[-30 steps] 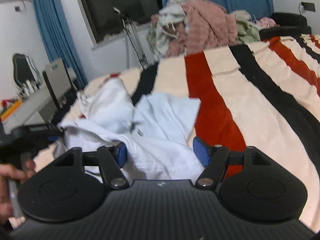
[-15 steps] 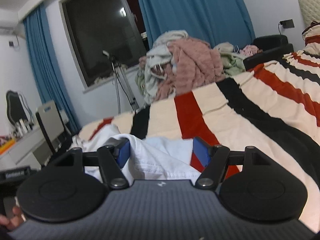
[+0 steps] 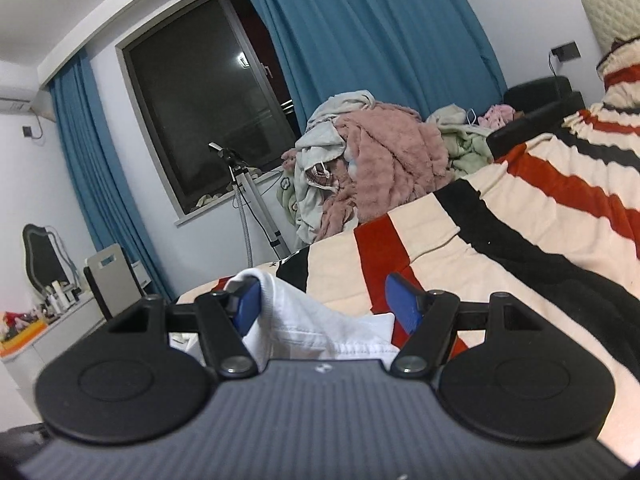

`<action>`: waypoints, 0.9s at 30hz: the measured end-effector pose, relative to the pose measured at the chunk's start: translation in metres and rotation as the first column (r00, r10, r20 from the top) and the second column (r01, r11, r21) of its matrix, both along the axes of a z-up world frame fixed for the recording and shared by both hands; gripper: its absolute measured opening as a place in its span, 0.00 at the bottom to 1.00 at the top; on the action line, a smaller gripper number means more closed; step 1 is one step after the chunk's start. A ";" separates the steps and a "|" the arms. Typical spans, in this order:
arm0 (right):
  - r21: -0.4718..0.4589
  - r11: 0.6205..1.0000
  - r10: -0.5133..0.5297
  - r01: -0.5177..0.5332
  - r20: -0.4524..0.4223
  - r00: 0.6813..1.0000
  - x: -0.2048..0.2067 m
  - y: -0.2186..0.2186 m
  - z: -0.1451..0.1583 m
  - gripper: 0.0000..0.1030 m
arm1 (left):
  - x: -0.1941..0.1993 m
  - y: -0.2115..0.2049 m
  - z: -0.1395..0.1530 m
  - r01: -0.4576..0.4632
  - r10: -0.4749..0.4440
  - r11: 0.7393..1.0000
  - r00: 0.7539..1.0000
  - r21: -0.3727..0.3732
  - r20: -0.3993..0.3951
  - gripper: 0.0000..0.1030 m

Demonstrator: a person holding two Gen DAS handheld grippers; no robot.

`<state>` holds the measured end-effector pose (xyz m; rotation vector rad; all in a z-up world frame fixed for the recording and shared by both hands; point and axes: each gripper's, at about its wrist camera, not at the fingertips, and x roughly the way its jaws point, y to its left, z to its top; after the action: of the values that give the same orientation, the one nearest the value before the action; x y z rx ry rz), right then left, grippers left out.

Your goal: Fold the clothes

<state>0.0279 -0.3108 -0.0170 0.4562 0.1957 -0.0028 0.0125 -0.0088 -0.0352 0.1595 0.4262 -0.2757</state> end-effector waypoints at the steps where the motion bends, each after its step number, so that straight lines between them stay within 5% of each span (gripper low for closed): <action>1: 0.002 1.000 0.002 -0.002 -0.008 1.000 0.002 -0.001 0.000 0.67 | 0.000 -0.004 -0.001 -0.021 0.020 0.999 1.000 0.027 0.019 0.39; 2: -0.003 1.000 0.002 -0.002 -0.019 1.000 0.005 -0.001 0.000 0.67 | 0.002 -0.003 -0.001 -0.031 0.030 0.999 0.999 0.010 0.018 0.17; 3: -0.011 1.000 0.003 -0.003 -0.036 0.999 0.007 -0.001 -0.001 0.67 | 0.003 -0.002 0.000 -0.040 0.041 0.999 0.999 -0.011 0.017 0.08; 6: -0.012 1.000 0.005 -0.006 -0.084 0.996 0.014 -0.003 -0.004 0.67 | 0.007 0.020 0.012 -0.057 0.061 0.975 0.998 -0.213 0.013 0.05; 8: -0.001 1.000 0.008 -0.008 -0.117 0.993 0.016 -0.005 -0.007 0.67 | 0.007 0.039 0.022 -0.037 0.047 0.925 0.999 -0.379 0.019 0.05; 11: 0.012 0.998 0.056 -0.055 -0.173 0.983 0.014 -0.006 -0.011 0.68 | -0.001 0.057 0.033 -0.008 0.039 0.863 0.998 -0.505 0.051 0.05; 18: -0.139 0.975 0.108 -0.175 -0.393 0.913 -0.007 0.014 -0.027 0.68 | -0.026 0.071 0.027 -0.039 0.018 0.873 0.999 -0.485 -0.048 0.05; 27: -0.224 0.951 0.102 -0.211 -0.418 0.903 -0.066 0.032 -0.031 0.67 | -0.050 0.087 0.002 -0.156 0.066 0.895 0.973 -0.417 -0.222 0.05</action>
<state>-0.0383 -0.2787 -0.0478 0.1650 0.6324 0.0368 -0.0376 0.0787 -0.0336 -0.3333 0.5639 -0.2679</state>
